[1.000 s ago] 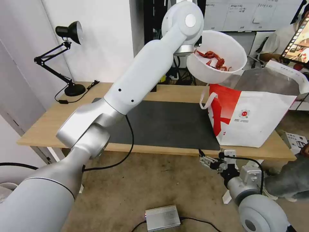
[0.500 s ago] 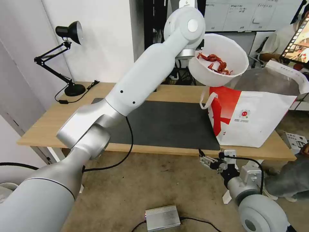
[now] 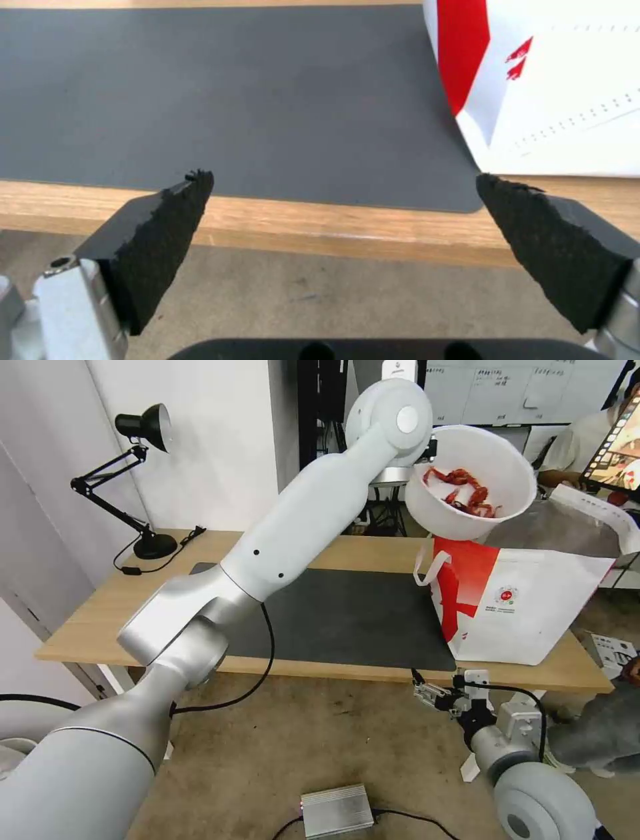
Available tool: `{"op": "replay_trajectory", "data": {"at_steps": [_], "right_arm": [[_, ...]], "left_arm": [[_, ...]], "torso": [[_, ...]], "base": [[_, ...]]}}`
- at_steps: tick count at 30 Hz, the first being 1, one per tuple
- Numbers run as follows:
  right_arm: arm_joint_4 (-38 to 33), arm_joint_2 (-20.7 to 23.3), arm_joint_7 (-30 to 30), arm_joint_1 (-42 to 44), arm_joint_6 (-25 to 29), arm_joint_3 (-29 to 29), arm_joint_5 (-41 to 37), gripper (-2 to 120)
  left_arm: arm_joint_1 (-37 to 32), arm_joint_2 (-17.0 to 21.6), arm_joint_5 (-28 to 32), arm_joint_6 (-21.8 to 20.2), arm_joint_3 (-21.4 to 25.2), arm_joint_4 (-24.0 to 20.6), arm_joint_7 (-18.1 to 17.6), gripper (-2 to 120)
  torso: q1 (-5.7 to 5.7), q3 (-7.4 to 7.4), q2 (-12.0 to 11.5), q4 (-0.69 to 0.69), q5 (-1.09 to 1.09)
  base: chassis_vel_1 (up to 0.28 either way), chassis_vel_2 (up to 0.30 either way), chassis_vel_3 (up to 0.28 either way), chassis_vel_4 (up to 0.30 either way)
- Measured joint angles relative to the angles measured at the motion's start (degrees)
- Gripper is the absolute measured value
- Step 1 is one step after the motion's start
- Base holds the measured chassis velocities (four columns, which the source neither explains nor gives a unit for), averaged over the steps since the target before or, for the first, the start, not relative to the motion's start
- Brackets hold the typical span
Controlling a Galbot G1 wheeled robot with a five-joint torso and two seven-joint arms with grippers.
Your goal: Pick up the trash from the table and place it into the takeout bag.
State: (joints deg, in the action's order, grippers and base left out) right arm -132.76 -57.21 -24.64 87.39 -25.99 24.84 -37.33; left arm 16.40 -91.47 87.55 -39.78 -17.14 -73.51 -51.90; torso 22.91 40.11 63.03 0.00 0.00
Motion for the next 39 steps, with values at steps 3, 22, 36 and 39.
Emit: {"op": "replay_trajectory", "data": {"at_steps": [3,22,36,39], "right_arm": [[0.0,0.0,0.01,0.0,0.0,0.0,0.0,100],[0.0,0.0,0.01,0.0,0.0,0.0,0.0,100],[0.0,0.0,0.0,0.0,0.0,0.0,0.0,100],[0.0,0.0,0.0,0.0,0.0,0.0,0.0,100]], "left_arm": [[0.41,-0.01,-0.02,0.34,-0.21,0.24,0.71,0],[1.41,-0.07,0.12,-0.04,-2.08,2.28,6.21,0],[2.29,-0.11,-0.83,0.81,-3.14,3.91,8.61,0],[2.14,-0.11,-2.83,1.49,-4.54,4.3,11.51,0]], "torso": [[0.0,0.0,0.0,0.0,0.0],[0.0,0.0,-0.01,-0.01,0.0],[0.0,0.0,-0.01,0.0,0.0],[0.0,0.0,-0.01,0.0,0.0]], "base": [[0.0,0.0,0.0,0.0],[0.0,0.0,0.0,0.0],[0.0,0.0,0.0,0.0],[0.0,0.0,0.0,0.0]]}}
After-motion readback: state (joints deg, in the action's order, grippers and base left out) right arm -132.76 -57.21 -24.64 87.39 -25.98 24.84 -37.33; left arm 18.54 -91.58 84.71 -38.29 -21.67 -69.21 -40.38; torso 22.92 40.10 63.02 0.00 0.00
